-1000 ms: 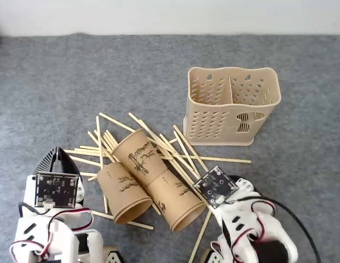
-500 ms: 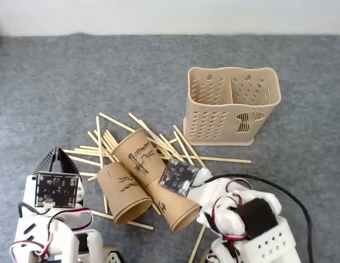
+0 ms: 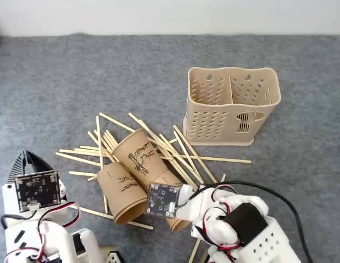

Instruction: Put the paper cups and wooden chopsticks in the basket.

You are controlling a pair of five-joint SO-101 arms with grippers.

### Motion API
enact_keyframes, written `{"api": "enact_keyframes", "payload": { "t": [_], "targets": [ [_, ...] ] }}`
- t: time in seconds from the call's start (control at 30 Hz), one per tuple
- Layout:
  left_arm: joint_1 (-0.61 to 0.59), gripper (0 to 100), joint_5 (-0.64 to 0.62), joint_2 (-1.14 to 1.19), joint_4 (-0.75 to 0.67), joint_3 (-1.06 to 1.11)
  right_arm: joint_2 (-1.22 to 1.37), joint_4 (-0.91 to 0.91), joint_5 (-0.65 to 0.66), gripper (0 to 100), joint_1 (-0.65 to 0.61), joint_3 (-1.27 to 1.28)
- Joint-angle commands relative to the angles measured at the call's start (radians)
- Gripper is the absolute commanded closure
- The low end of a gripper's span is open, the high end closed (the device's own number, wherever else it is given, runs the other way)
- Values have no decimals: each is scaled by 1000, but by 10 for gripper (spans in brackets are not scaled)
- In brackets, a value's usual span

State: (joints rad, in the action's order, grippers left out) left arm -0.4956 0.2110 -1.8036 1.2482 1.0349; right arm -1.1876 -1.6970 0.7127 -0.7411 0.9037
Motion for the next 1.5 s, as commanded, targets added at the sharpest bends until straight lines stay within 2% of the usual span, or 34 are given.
{"api": "enact_keyframes", "payload": {
  "t": [0.0, 0.2, 0.4, 0.47, 0.57, 1.2, 1.27, 1.4, 1.47],
  "targets": [
    [-6, 984, 9, -11, -28, -1, 21, 27, 64, 790, -5, 31],
    [-6, 984, 9, -11, -26, 16, 21, 128, 74, 790, -2, 121],
    [-11, 984, 9, -11, -20, 16, 13, 354, 68, 791, 5, 258],
    [-12, 984, 9, -11, -20, 16, 12, 404, 68, 832, 33, 262],
    [-11, 984, 9, -11, 3, 16, 10, 446, 74, 980, 54, 238],
    [-8, 984, 9, -11, 34, 64, 21, 50, 25, 988, 59, -267],
    [-8, 978, 11, -9, 34, 64, 22, -1, 25, 988, 90, -315],
    [-5, 905, 11, -5, 38, 64, 22, -51, 31, 989, 206, -368],
    [35, 896, 18, -5, 71, 61, 22, -58, 32, 989, 265, -370]
  ]
}}
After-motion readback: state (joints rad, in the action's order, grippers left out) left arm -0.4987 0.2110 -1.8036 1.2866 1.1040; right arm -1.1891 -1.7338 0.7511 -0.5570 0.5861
